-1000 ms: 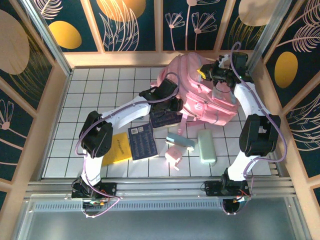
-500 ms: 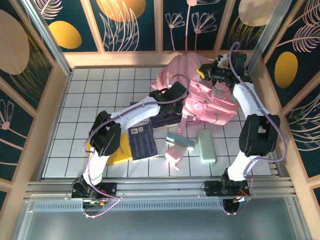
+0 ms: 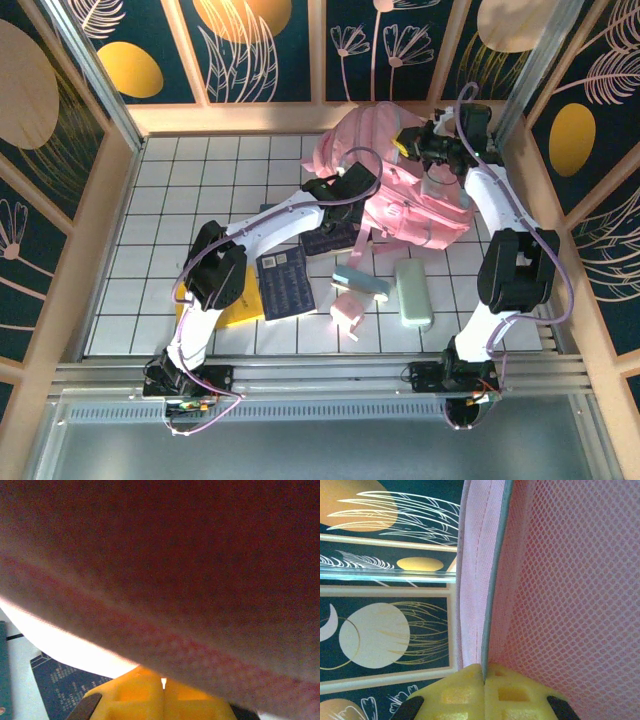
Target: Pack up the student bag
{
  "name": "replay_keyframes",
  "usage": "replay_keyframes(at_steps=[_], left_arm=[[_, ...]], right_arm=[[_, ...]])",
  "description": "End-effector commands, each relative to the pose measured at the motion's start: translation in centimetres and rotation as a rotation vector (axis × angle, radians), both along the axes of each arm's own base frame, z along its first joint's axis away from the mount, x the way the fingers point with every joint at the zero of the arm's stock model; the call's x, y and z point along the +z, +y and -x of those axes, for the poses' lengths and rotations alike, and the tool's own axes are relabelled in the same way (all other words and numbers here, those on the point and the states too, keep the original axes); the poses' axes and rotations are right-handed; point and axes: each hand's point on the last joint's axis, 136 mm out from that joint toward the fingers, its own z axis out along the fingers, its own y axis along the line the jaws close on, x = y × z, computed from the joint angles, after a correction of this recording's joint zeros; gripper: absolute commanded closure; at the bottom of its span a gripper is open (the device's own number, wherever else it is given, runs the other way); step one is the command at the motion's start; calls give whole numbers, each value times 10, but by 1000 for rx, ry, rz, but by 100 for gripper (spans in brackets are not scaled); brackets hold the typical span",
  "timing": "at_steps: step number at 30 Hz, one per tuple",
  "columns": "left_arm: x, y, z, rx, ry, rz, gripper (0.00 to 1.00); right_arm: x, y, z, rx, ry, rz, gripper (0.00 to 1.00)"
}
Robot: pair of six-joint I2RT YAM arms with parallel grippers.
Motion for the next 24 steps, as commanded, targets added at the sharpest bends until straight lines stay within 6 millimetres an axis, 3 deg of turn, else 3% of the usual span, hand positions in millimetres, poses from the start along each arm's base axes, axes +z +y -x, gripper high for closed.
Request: replay_keyframes(at_steps=[1, 11, 24], left_arm=[[22, 10, -7, 0, -63, -23, 99], [43, 53, -27, 66, -82, 58, 100], [57, 74, -61, 65, -119, 114, 100]], right_arm=[[31, 25, 14, 111, -119, 22, 100], [27, 24, 15, 106, -124, 56, 100], [25, 39, 22, 160, -150, 87, 100]])
